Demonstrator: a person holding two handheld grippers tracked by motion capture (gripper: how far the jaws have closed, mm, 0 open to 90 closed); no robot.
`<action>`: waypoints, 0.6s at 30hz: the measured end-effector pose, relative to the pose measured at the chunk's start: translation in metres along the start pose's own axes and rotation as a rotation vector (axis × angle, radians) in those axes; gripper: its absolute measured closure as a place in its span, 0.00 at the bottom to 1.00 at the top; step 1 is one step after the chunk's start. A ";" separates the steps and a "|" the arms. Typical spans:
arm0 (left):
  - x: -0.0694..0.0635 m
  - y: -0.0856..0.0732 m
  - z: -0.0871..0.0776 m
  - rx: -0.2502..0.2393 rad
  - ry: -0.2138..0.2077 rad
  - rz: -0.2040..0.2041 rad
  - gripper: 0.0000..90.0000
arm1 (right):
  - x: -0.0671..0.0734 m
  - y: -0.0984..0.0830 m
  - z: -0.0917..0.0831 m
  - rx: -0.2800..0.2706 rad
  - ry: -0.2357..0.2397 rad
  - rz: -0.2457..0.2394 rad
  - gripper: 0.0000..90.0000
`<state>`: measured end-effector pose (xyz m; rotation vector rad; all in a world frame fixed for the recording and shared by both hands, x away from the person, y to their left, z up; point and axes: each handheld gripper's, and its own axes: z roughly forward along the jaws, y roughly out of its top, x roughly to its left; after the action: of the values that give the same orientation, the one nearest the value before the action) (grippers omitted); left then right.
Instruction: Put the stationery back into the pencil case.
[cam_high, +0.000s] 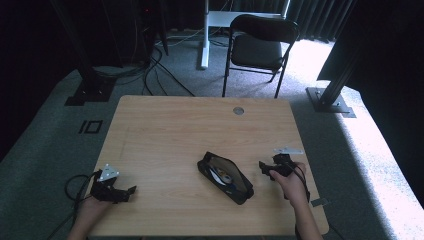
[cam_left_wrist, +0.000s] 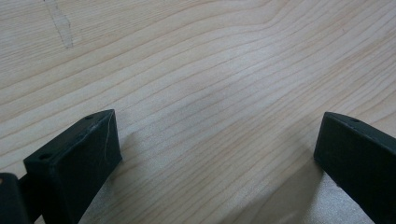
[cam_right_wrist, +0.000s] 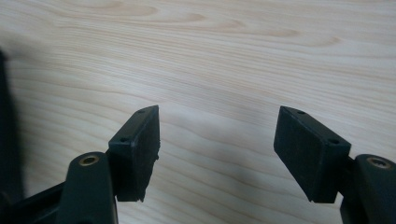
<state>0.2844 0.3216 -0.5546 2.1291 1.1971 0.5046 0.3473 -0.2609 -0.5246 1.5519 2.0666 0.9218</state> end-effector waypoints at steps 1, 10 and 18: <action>0.000 0.000 0.000 0.000 0.000 0.000 0.01 | -0.002 -0.002 0.000 -0.003 -0.009 0.011 0.34; 0.000 0.000 0.000 -0.002 0.001 0.001 0.01 | -0.014 -0.022 0.003 -0.006 -0.064 0.064 0.33; 0.000 0.000 0.000 -0.002 0.000 0.000 0.01 | -0.021 -0.031 0.003 -0.030 -0.134 0.115 0.32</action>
<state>0.2845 0.3216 -0.5547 2.1281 1.1961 0.5061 0.3341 -0.2858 -0.5504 1.6833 1.8798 0.8592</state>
